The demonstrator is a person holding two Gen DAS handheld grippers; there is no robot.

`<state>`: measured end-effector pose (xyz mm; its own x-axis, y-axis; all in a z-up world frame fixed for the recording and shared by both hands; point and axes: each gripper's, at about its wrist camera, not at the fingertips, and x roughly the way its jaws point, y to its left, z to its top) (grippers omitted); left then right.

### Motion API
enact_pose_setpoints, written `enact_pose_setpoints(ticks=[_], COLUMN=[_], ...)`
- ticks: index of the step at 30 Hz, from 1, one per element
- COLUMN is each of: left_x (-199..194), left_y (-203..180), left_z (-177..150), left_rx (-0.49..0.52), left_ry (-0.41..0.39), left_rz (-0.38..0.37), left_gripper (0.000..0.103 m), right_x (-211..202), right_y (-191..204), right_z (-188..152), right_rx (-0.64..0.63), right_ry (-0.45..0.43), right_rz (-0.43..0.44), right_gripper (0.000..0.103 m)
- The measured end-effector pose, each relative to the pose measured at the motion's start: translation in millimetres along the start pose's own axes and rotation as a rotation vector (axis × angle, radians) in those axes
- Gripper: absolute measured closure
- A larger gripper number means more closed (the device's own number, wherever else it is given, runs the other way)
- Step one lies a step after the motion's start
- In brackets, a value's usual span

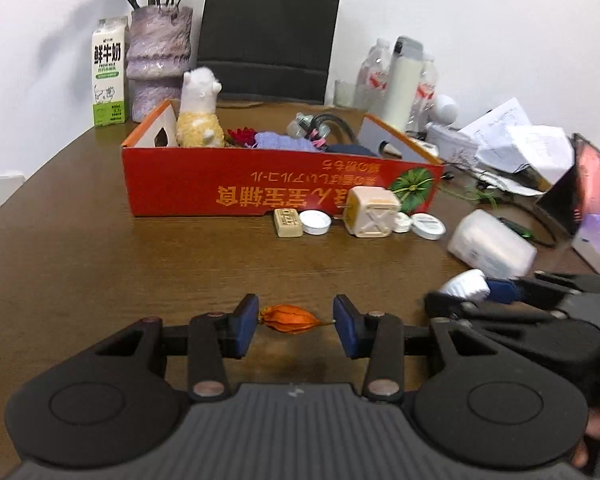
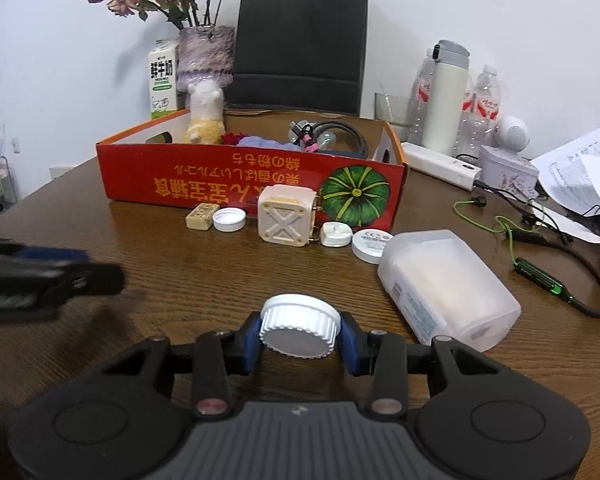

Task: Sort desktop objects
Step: 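Grasp the white lid with the right tool while the left tool grasps the orange wrapped candy, then carry lid and candy into the orange box and open both tools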

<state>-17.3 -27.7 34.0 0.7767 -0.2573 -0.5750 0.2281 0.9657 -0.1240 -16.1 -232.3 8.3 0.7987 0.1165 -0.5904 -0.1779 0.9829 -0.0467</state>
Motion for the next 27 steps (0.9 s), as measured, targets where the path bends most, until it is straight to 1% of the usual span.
enact_pose_setpoints(ticks=[3, 5, 6, 8, 10, 12, 14, 17, 19, 21, 23, 25, 27], left_x=[-15, -23, -27, -38, -46, -53, -56, -49, -37, -20, 6, 32, 63], left_y=[3, 3, 5, 9, 14, 20, 24, 28, 34, 41, 52, 60, 62], left_z=[-5, -7, -7, -9, -9, -6, 3, 30, 56, 83, 112, 136, 156], left_rx=[-0.015, -0.016, -0.018, -0.038, -0.063, -0.076, -0.078, -0.052, -0.044, -0.041, -0.065, -0.118, -0.081], left_ry=[-0.003, -0.002, -0.011, -0.033, -0.05, -0.068, -0.094, -0.151, -0.167, -0.178, -0.168, -0.163, -0.133], left_rz=[-0.03, -0.032, -0.029, -0.024, -0.031, -0.031, -0.022, 0.0, 0.012, 0.006, 0.025, 0.097, 0.122], left_gripper=[0.061, 0.061, 0.061, 0.061, 0.061, 0.061, 0.061, 0.061, 0.061, 0.061, 0.061, 0.061, 0.061], right_x=[-6, -16, -21, -30, -39, -50, -61, -66, -60, -47, -26, 7, 50], right_y=[5, 10, 11, 12, 18, 23, 22, 12, 4, -4, -14, -26, -42], right_z=[-1, -5, -8, -13, -16, -14, -5, 22, 47, 73, 103, 133, 164], right_rx=[-0.018, -0.024, -0.011, 0.015, 0.01, -0.001, 0.014, 0.042, 0.037, 0.02, 0.014, 0.034, 0.084], right_ry=[-0.018, -0.045, -0.053, -0.04, -0.037, -0.049, -0.08, -0.132, -0.165, -0.182, -0.188, -0.168, -0.096], right_rz=[-0.039, -0.058, -0.052, -0.028, -0.01, 0.01, 0.054, 0.106, 0.105, 0.079, 0.049, 0.055, 0.065], right_gripper=[0.064, 0.064, 0.064, 0.064, 0.064, 0.064, 0.064, 0.064, 0.064, 0.064, 0.064, 0.064, 0.064])
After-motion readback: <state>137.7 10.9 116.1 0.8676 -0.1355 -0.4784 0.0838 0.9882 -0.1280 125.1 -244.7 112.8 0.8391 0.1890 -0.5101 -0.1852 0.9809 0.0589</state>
